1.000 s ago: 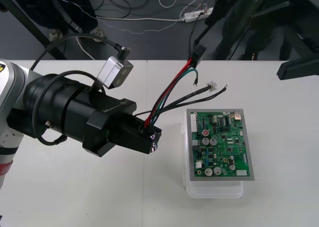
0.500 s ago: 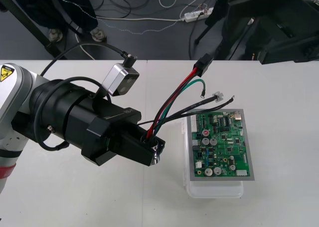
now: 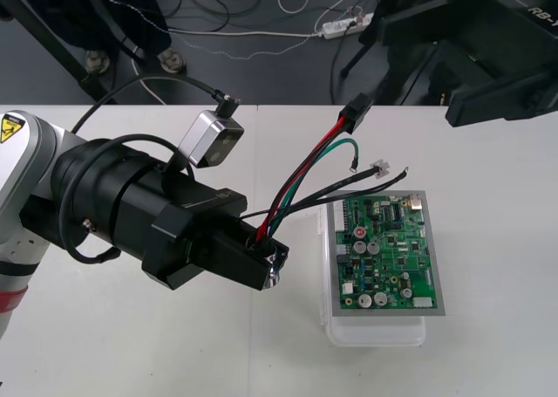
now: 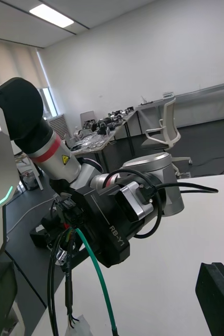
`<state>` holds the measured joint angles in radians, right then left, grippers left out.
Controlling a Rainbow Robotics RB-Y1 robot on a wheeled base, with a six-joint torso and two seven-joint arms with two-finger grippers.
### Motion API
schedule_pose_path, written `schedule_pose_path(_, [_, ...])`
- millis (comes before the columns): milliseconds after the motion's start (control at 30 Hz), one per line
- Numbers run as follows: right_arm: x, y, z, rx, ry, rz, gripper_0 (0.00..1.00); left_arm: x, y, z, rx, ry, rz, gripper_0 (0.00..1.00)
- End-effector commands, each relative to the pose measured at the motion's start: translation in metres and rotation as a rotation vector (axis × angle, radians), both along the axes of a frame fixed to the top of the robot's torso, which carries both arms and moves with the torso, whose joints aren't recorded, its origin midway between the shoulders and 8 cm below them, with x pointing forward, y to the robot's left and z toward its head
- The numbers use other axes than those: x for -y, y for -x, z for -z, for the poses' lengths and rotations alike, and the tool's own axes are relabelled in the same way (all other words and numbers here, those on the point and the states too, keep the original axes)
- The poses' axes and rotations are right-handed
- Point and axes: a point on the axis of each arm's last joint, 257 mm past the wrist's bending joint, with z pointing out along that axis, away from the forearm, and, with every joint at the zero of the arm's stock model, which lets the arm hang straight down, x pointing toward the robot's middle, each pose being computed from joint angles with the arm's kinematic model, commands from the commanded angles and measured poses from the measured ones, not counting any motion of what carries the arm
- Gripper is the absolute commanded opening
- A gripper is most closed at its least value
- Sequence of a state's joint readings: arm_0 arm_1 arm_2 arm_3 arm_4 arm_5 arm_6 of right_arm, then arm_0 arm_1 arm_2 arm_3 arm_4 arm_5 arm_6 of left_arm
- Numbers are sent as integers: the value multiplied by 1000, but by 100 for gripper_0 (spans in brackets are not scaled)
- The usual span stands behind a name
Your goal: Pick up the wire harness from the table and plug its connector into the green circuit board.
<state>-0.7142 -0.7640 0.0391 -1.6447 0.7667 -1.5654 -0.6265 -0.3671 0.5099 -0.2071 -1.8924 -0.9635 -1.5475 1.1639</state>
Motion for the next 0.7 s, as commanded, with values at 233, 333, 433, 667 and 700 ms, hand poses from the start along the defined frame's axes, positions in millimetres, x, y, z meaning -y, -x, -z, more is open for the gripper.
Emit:
schedule_pose_path(233, [-30,26,-9,18,-44,-123,100,-7,17,4,-43,-49,43,0])
schedule_pose_path(333, [-35,29,-10,18,-63,-138,100,-7,18,4,-43,-46,44,0])
schedule_pose_path(433, [-41,34,-11,18,-82,-164,100,-7,18,4,-43,-45,45,0])
schedule_pose_path(667, [-53,43,-10,11,-112,-208,100,-7,18,4,-42,-45,45,0])
schedule_pose_path(700, [-54,44,-9,12,-112,-213,100,-7,18,3,-42,-43,46,0])
